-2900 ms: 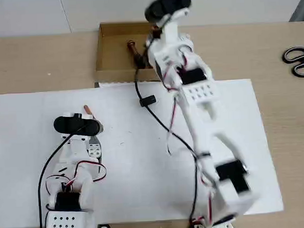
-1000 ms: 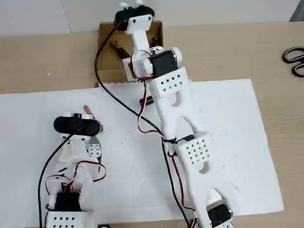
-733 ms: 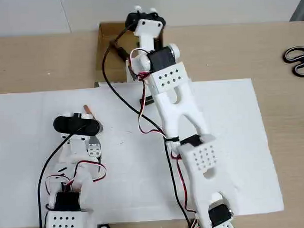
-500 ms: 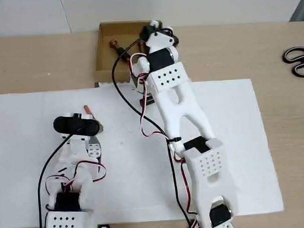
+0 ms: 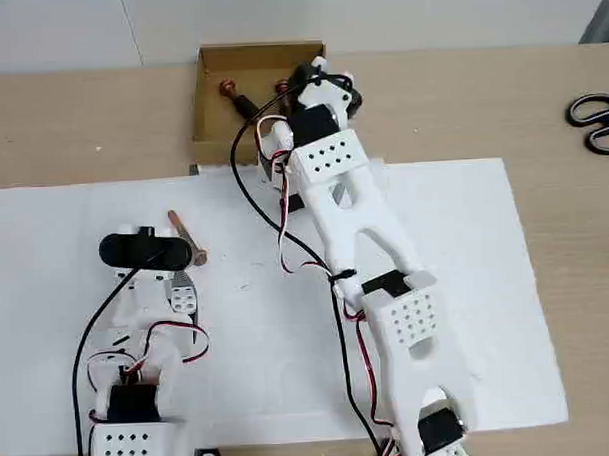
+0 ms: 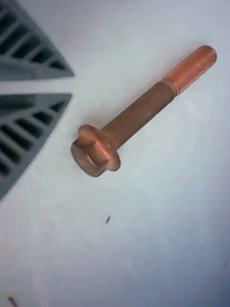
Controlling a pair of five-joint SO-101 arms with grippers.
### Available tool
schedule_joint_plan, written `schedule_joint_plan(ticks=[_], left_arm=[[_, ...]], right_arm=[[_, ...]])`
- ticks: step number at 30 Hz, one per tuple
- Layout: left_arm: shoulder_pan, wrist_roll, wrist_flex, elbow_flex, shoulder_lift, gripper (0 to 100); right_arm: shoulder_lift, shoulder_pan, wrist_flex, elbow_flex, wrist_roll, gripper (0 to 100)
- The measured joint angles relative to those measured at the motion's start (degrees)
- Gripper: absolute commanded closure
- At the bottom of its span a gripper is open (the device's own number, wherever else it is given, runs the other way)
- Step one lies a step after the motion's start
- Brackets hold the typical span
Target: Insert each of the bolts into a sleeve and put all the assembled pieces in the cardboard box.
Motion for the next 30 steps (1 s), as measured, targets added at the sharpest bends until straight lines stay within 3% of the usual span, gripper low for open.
schedule_joint_plan(ticks=[4,11,30], left_arm=[[-0.2,0.2,0.0,0.0,0.0,99],[-0.2,0.1,0.0,0.0,0.0,99],[-0.2,0.1,0.0,0.0,0.0,99]], right_arm=[[2.3,0.0,-4.9,0.0,0.0,71.6],[5.5,0.3,-9.5,0.0,0.0,86.9],[6.0,-0.2,-4.4,0.0,0.0,87.2]])
